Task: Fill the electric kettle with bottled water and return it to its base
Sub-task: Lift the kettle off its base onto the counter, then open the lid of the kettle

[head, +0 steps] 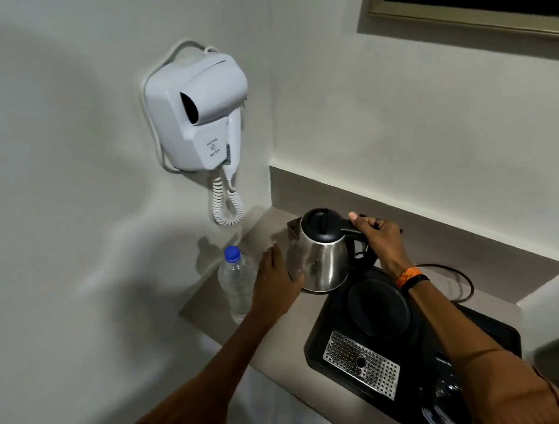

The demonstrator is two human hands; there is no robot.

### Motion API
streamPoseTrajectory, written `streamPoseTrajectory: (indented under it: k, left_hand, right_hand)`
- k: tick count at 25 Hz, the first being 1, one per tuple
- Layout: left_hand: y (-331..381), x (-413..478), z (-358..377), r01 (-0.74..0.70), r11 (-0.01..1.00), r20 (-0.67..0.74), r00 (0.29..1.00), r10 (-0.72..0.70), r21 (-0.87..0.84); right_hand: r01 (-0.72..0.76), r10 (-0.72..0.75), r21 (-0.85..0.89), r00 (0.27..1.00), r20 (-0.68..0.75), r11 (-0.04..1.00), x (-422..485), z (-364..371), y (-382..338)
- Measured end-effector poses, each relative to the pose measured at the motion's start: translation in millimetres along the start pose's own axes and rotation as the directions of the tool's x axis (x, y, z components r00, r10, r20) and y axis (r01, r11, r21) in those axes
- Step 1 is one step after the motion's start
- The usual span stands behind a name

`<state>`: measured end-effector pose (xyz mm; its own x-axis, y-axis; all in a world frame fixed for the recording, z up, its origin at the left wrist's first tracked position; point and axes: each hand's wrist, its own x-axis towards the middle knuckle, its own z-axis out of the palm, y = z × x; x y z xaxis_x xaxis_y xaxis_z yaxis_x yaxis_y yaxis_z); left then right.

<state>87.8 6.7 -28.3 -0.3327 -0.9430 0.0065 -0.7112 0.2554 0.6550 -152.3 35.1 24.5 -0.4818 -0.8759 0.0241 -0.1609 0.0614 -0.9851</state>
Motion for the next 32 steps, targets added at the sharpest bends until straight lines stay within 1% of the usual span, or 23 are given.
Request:
streamPoseTrajectory:
  k: [1,3,5,8,9,11,13,17,20,22,24,25,26,27,28,29,30,31,32]
  left_hand:
    - [0.5,-0.7,0.8,0.039,0.997,0.023,0.999,-0.038,-0.06]
    - [-0.3,1.1,4.1,0.063,0.992,0.022,0.998,-0.061,-0.107]
    - [-4.4,3.0,10.4,0.038,0.996,-0.02,0.999,-0.039,-0.08]
    - [-12.1,8.0,18.6,0.11,0.989,0.006,0.994,-0.11,-0.102]
    - [-14.4,9.8,22.3,0.114,0.988,0.002,0.993,-0.114,-0.107]
    - [-17.4,12.2,30.3,0.076,0.991,-0.058,0.995,-0.083,-0.11]
    - [-19.3,16.0,33.5,0.072,0.982,-0.086,0.992,-0.088,-0.175]
    - [-25.3,31.4,36.7,0.11,0.94,-0.049,0.99,-0.132,-0.322]
    - [-28.3,39.0,37.9,0.11,0.926,-0.03,0.991,-0.129,-0.362]
    - [-29.8,41.3,38.4,0.103,0.929,-0.021,0.993,-0.118,-0.356]
    - [-31.2,42.0,39.4,0.093,0.935,-0.024,0.994,-0.108,-0.342]
    - [-30.8,41.7,39.6,0.088,0.938,-0.027,0.994,-0.103,-0.335]
    - [-29.7,41.7,39.3,0.084,0.94,-0.031,0.994,-0.1,-0.331]
    - [-28.3,41.4,38.4,0.082,0.94,-0.033,0.995,-0.099,-0.331]
    - [-27.2,41.3,37.2,0.082,0.94,-0.033,0.995,-0.098,-0.332]
    - [-26.4,41.8,36.2,0.084,0.94,-0.03,0.995,-0.099,-0.329]
    - [-26.0,41.9,35.1,0.087,0.943,-0.027,0.995,-0.101,-0.32]
    - [-25.4,41.9,34.3,0.089,0.948,-0.026,0.995,-0.101,-0.306]
    - [-24.6,42.1,33.7,0.089,0.952,-0.027,0.995,-0.101,-0.293]
  right_hand:
    - [0.008,-0.008,-0.014,1.0,0.019,1.0,6.7,9.1,2.1]
    - [0.004,-0.002,-0.036,0.999,0.049,0.999,20.9,24.9,9.7]
    - [0.002,0.003,-0.06,0.997,0.071,0.998,28.4,33.1,19.5]
    - [0.004,0.003,-0.068,0.995,0.102,0.998,38.8,38.1,37.5]
    - [-0.006,0.014,-0.069,0.993,0.114,0.998,42.3,38.5,43.1]
    - [-0.026,0.032,-0.046,0.991,0.132,0.999,47.4,39.4,50.6]
    - [-0.054,0.056,-0.019,0.986,0.156,0.998,48.7,40.1,54.3]
    - [-0.068,0.066,0.003,0.974,0.219,0.998,51.8,38.6,60.4]
    - [-0.052,0.058,-0.029,0.96,0.274,0.998,50.0,40.7,58.3]
    - [-0.045,0.059,-0.054,0.952,0.302,0.998,47.4,41.6,55.6]
    - [-0.058,0.084,-0.101,0.959,0.272,0.993,46.7,42.6,54.0]
    - [-0.058,0.096,-0.163,0.967,0.238,0.985,46.2,44.7,51.3]
    - [-0.041,0.098,-0.272,0.975,0.198,0.961,45.4,48.5,47.2]
    - [0.004,0.075,-0.426,0.983,0.168,0.905,44.1,54.2,42.4]
    - [0.066,0.035,-0.597,0.987,0.156,0.8,41.0,61.7,37.1]
    - [0.128,-0.016,-0.741,0.987,0.157,0.659,37.5,70.2,32.2]
    - [0.167,-0.055,-0.829,0.985,0.162,0.533,33.7,78.2,28.8]
    - [0.179,-0.072,-0.87,0.984,0.164,0.459,30.7,84.6,27.2]
    - [0.179,-0.077,-0.887,0.984,0.162,0.425,28.4,88.7,26.5]
